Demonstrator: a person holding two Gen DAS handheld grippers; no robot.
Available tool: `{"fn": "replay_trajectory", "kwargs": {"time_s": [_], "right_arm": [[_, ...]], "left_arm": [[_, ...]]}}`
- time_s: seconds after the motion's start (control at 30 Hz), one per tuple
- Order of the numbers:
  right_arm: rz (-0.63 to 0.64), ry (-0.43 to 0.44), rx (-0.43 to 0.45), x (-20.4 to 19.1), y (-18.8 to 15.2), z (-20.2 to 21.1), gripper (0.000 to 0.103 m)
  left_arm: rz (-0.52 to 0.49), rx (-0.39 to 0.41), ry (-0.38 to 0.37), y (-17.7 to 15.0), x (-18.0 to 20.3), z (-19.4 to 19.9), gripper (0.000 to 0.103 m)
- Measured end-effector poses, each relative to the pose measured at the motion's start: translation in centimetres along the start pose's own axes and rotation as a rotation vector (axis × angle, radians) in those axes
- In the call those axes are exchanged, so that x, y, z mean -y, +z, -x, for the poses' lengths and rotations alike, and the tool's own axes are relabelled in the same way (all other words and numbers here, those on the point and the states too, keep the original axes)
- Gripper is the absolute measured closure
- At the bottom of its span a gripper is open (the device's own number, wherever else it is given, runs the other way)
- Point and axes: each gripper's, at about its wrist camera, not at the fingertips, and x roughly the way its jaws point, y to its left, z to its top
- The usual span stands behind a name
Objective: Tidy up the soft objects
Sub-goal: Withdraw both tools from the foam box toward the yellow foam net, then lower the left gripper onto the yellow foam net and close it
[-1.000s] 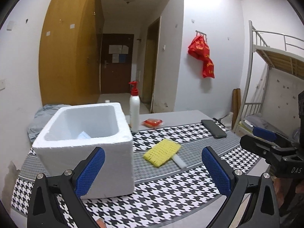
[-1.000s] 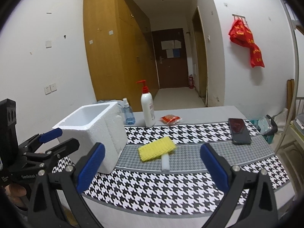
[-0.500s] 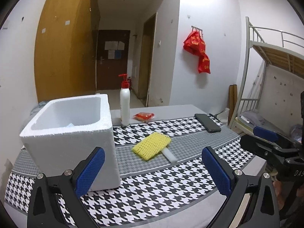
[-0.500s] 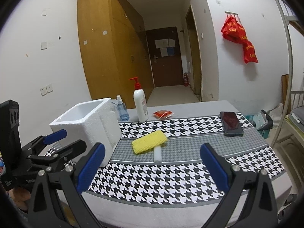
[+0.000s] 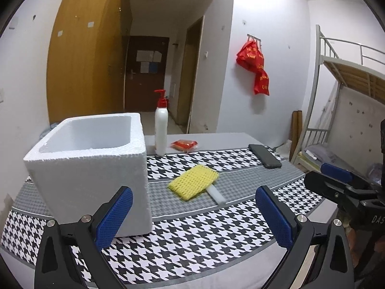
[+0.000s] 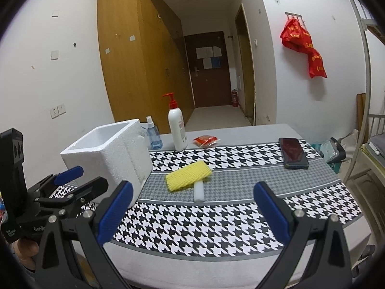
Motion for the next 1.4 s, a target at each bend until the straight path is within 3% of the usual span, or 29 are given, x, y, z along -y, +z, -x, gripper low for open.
{"fn": "replay_trajectory", "kwargs": {"time_s": [0.73,1.4], "right_arm": [[-0.043,-0.025,-0.035,3.0,-0.6,-2.5,0.002],[-0.046,-0.03,-0.105,6.2,-1.0,-7.3,0.002]], "left_arm": [[-0.03,-0.082,-0.044,0.4,1.8,-5.3,0.001],[-0.065,-0.157,0.016,1.0,2.4,-10.4,0.001]]}}
